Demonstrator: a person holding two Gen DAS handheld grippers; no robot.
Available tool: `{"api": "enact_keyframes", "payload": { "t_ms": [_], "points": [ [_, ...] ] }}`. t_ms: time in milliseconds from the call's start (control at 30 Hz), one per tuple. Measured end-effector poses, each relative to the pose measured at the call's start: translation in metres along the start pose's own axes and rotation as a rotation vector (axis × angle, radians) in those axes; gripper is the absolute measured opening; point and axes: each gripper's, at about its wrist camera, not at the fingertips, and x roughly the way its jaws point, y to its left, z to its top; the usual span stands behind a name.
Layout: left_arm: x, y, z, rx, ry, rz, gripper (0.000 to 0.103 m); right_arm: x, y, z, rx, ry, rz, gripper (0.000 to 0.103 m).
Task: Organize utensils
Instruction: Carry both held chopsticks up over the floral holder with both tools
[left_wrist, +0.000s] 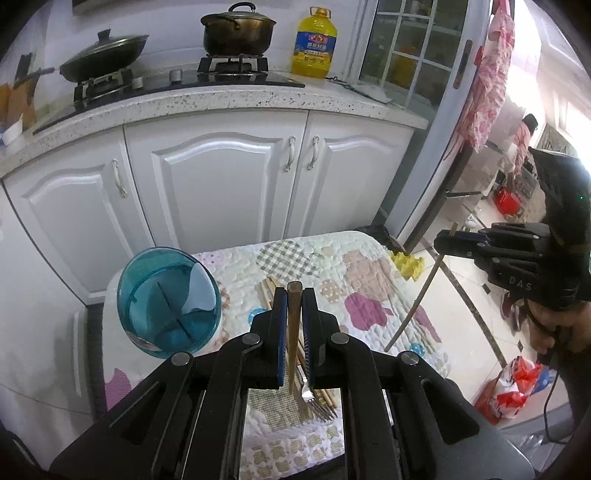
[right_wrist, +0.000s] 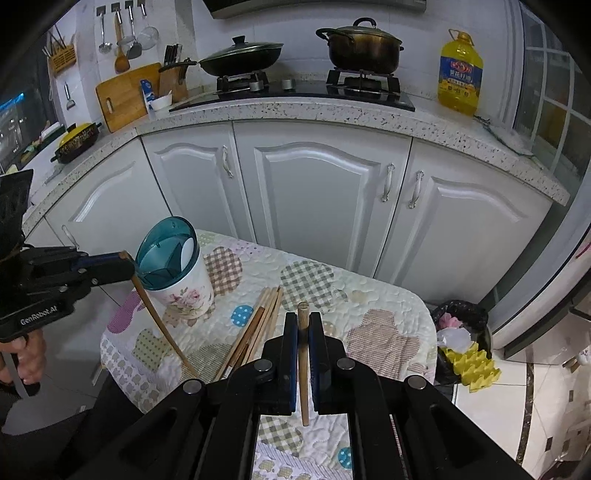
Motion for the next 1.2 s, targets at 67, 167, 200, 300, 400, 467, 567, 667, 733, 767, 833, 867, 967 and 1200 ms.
{"api": "enact_keyframes", "payload": {
  "t_ms": [67,167,200,300,400,467,567,667,733,767,833,867,967,1200],
  "points": [
    [-0.002,0.000,0.000,0.004,-0.001,-0.001,0.006,-0.003,0.001,0.000,-0.005,-0.001,-0.001,0.005],
    [-0.003,0.002,0.001,0.009,0.001,0.003,0.006,-0.006,0.002,0.002,-0.012,-0.004,-0.002,0.005],
    [-0.003,0.003,0.001,0.009,0.003,0.003,0.006,-0.006,0.002,0.002,-0.013,-0.003,-0.003,0.005],
    [-0.003,0.005,0.000,0.010,0.011,0.006,0.006,-0.005,0.002,0.003,-0.015,0.006,-0.006,0.005],
    [-0.003,0.007,-0.001,0.009,0.013,0.005,0.006,-0.003,0.003,0.004,-0.019,0.017,-0.013,0.005],
    [-0.003,0.007,-0.001,0.008,0.015,0.005,0.006,-0.003,0.003,0.005,-0.022,0.020,-0.014,0.005],
    [-0.004,0.007,-0.001,0.010,0.014,0.013,0.006,-0.002,0.003,0.005,-0.020,0.023,-0.013,0.005],
    [-0.004,0.009,-0.002,0.001,0.019,0.016,0.006,0.001,0.004,0.007,-0.019,0.035,-0.013,0.005],
    [-0.004,0.011,-0.002,-0.002,0.019,0.021,0.006,0.002,0.007,0.007,-0.027,0.042,-0.013,0.005],
    [-0.004,0.012,-0.002,-0.004,0.020,0.021,0.006,0.002,0.009,0.007,-0.031,0.043,-0.013,0.005],
    [-0.005,0.016,-0.002,-0.013,0.021,0.024,0.006,0.002,0.011,0.009,-0.038,0.043,-0.013,0.005],
    [-0.004,0.017,-0.002,-0.016,0.022,0.027,0.006,0.002,0.012,0.010,-0.039,0.043,-0.014,0.005],
    [-0.005,0.022,-0.002,-0.029,0.023,0.032,0.006,0.001,0.016,0.013,-0.045,0.043,-0.015,0.005],
    [-0.021,0.044,0.006,-0.076,0.001,-0.014,0.006,-0.001,0.032,0.030,-0.080,0.032,-0.016,0.005]
  ]
}}
